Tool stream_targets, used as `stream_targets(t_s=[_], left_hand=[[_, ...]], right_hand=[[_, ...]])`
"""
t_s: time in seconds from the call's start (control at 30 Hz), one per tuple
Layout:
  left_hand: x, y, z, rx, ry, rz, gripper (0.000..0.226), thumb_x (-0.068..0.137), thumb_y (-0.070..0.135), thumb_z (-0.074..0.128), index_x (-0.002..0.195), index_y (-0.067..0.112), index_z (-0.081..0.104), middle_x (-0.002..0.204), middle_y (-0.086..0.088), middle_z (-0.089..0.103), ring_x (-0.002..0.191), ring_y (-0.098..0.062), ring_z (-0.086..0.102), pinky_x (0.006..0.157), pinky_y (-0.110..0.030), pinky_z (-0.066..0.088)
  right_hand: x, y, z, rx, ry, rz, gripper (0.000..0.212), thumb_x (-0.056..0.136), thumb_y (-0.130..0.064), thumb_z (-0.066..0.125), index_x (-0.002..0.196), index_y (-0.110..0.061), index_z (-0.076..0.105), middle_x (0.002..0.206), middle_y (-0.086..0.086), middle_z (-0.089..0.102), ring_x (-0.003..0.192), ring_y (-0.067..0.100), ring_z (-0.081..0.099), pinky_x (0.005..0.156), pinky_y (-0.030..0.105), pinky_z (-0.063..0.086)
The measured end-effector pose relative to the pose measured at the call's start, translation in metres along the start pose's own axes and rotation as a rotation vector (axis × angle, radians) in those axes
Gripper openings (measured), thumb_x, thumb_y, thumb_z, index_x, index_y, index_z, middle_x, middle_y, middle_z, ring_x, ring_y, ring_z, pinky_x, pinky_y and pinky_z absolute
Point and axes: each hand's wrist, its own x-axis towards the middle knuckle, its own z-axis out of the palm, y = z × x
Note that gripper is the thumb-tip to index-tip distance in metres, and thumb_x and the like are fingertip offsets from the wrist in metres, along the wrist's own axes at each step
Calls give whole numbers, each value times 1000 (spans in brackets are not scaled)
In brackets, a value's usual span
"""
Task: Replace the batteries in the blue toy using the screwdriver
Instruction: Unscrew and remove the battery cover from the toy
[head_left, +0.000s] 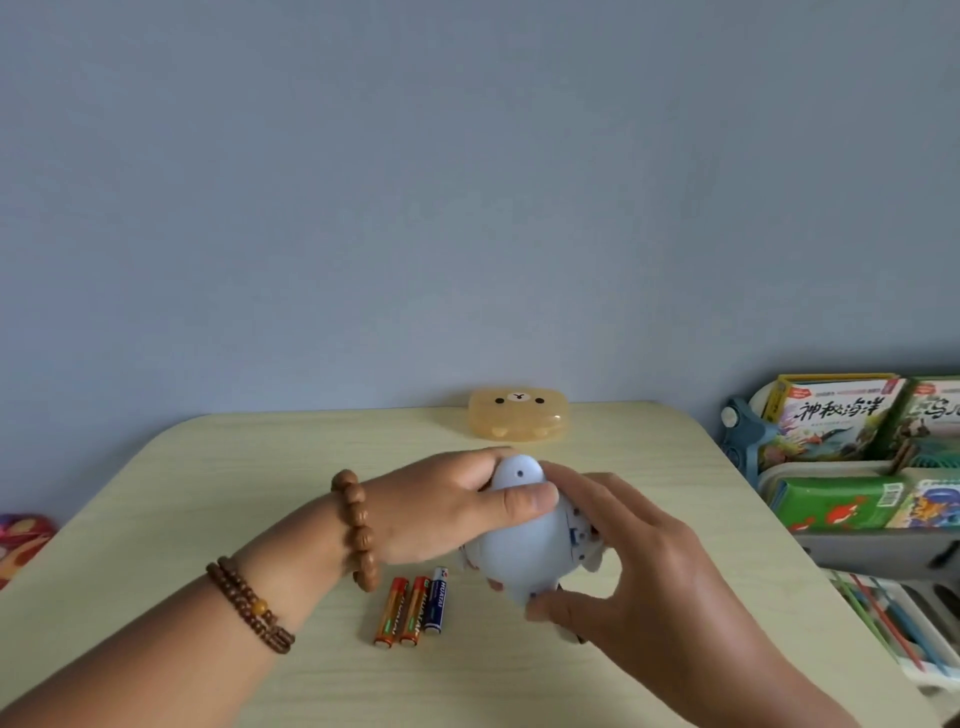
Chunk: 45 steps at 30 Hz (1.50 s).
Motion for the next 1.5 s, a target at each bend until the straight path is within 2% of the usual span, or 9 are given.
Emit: stream_targets(t_s=[0.1, 0.2, 0.33, 0.6, 0.77, 0.97, 1.2, 1.33, 1.5], left_hand=[[-7, -1, 0, 138, 20, 2, 89, 57, 89, 64, 131, 42, 46, 123, 9, 67, 113, -15, 66, 99, -48, 53], [-21, 4, 4, 370, 100, 88, 109, 53, 69, 83, 144, 49, 27, 144, 30, 42, 129, 8, 46, 109, -26, 43], [-29, -4, 14, 510, 223, 223, 98, 53, 55, 92, 139, 42, 47, 141, 34, 40, 131, 13, 39, 107, -10, 34], [-38, -39, 18, 355, 366, 367, 92, 43, 43, 98, 128, 26, 67, 141, 21, 56, 131, 12, 47, 109, -11, 37], [-38, -46, 13, 303, 267, 336, 96, 50, 32, 99, 137, 27, 59, 147, 23, 51, 135, 10, 45, 111, -14, 37], [-32, -51, 14, 271, 323, 289, 90, 55, 17, 97, 135, 35, 60, 138, 32, 55, 129, 12, 50, 108, -15, 42], [-34, -62, 17, 202, 356, 255, 91, 52, 20, 99, 129, 50, 59, 128, 37, 60, 124, 10, 56, 104, -19, 48], [-31, -66, 20, 220, 342, 304, 86, 54, 18, 98, 127, 46, 63, 136, 34, 56, 130, 8, 51, 108, -18, 43], [-32, -68, 23, 250, 334, 304, 85, 52, 26, 99, 126, 47, 63, 136, 38, 53, 129, 11, 51, 108, -15, 41]], right_hand=[[-2, -1, -2, 151, -14, 95, 74, 53, -47, 90, 120, -58, 59, 104, -15, 69, 87, 11, 65, 76, 27, 56], [-1, -3, -5, 389, -90, 185, 64, 53, -42, 98, 105, -61, 66, 100, -8, 77, 89, 18, 74, 79, 42, 62], [0, -7, -4, 537, -152, 224, 61, 60, -42, 95, 115, -43, 70, 98, 9, 77, 88, 44, 70, 74, 61, 57], [-5, -14, 1, 269, -152, 130, 58, 60, -50, 88, 114, -42, 68, 77, -22, 65, 59, -4, 50, 54, 7, 36], [-7, -15, 6, 341, -169, 143, 55, 64, -30, 91, 110, -44, 66, 68, -31, 63, 57, -11, 55, 55, 2, 38], [-13, 13, 7, 289, -63, 167, 80, 57, -80, 72, 129, -49, 57, 114, -23, 66, 102, 0, 59, 77, 13, 46], [-28, 42, 4, -141, -175, 230, 85, 48, -99, 51, 118, -53, 62, 115, -38, 49, 118, -9, 42, 87, 1, 36], [-32, 38, 27, -262, 46, 91, 29, 75, -59, 62, 81, -36, 78, 95, -16, 61, 87, 11, 58, 72, 19, 47], [-27, 38, 9, -228, 145, 241, 15, 82, -20, 78, 71, -26, 70, 79, -13, 71, 71, 11, 68, 69, 27, 52]])
